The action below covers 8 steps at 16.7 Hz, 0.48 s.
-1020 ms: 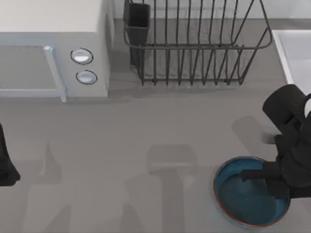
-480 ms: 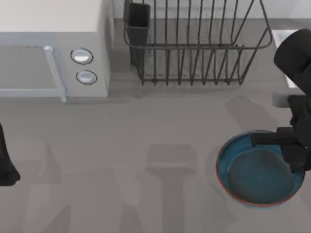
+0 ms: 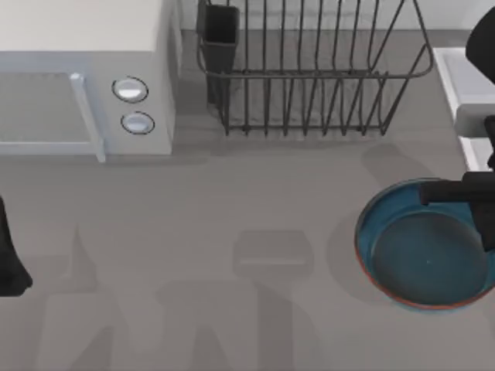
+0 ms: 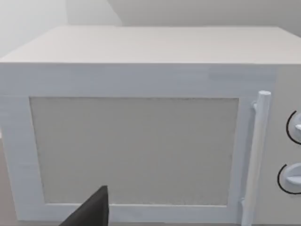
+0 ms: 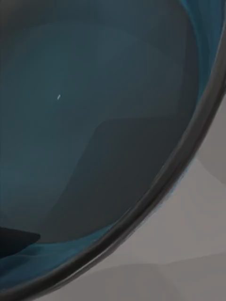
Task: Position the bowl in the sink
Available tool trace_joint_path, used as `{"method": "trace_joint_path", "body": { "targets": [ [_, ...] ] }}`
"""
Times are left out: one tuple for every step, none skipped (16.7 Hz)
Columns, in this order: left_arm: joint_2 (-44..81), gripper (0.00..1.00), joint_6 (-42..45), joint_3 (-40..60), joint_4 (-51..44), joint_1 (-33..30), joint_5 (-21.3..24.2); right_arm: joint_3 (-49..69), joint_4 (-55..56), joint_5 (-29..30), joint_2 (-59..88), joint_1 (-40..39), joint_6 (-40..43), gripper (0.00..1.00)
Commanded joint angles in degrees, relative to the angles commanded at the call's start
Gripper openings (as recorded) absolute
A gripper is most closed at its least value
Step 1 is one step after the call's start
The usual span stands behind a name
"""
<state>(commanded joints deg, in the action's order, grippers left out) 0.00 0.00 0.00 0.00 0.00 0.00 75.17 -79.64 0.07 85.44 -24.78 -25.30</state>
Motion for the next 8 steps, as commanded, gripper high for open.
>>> {"method": "trace_joint_path", "body": {
  "targets": [
    [0.0,1.0,0.0,0.0,0.0,0.0,0.0,-0.16,0.16,-0.03,0.21,-0.21,-0.07,0.0],
    [0.0,1.0,0.0,0.0,0.0,0.0,0.0,-0.16,0.16,-0.03,0.21,-0.21,-0.07,0.0],
    [0.0,1.0,0.0,0.0,0.0,0.0,0.0,-0.39,0.73,-0.3,0.27,-0.04,0.04,0.0],
    [0.0,1.0,0.0,0.0,0.0,0.0,0.0,-0.92,1.89,-0.86,0.32,0.33,0.28,0.0],
    [0.0,1.0,0.0,0.0,0.0,0.0,0.0,-1.75,3.66,-1.67,0.32,0.89,0.63,0.0],
    [0.0,1.0,0.0,0.0,0.0,0.0,0.0,-2.88,6.02,-2.69,0.27,1.62,1.06,0.0],
    [0.0,1.0,0.0,0.0,0.0,0.0,0.0,-4.28,8.96,-3.89,0.2,2.55,1.57,0.0],
    [0.0,1.0,0.0,0.0,0.0,0.0,0.0,-5.9,12.5,-5.22,0.15,3.69,2.16,0.0]
  ]
}}
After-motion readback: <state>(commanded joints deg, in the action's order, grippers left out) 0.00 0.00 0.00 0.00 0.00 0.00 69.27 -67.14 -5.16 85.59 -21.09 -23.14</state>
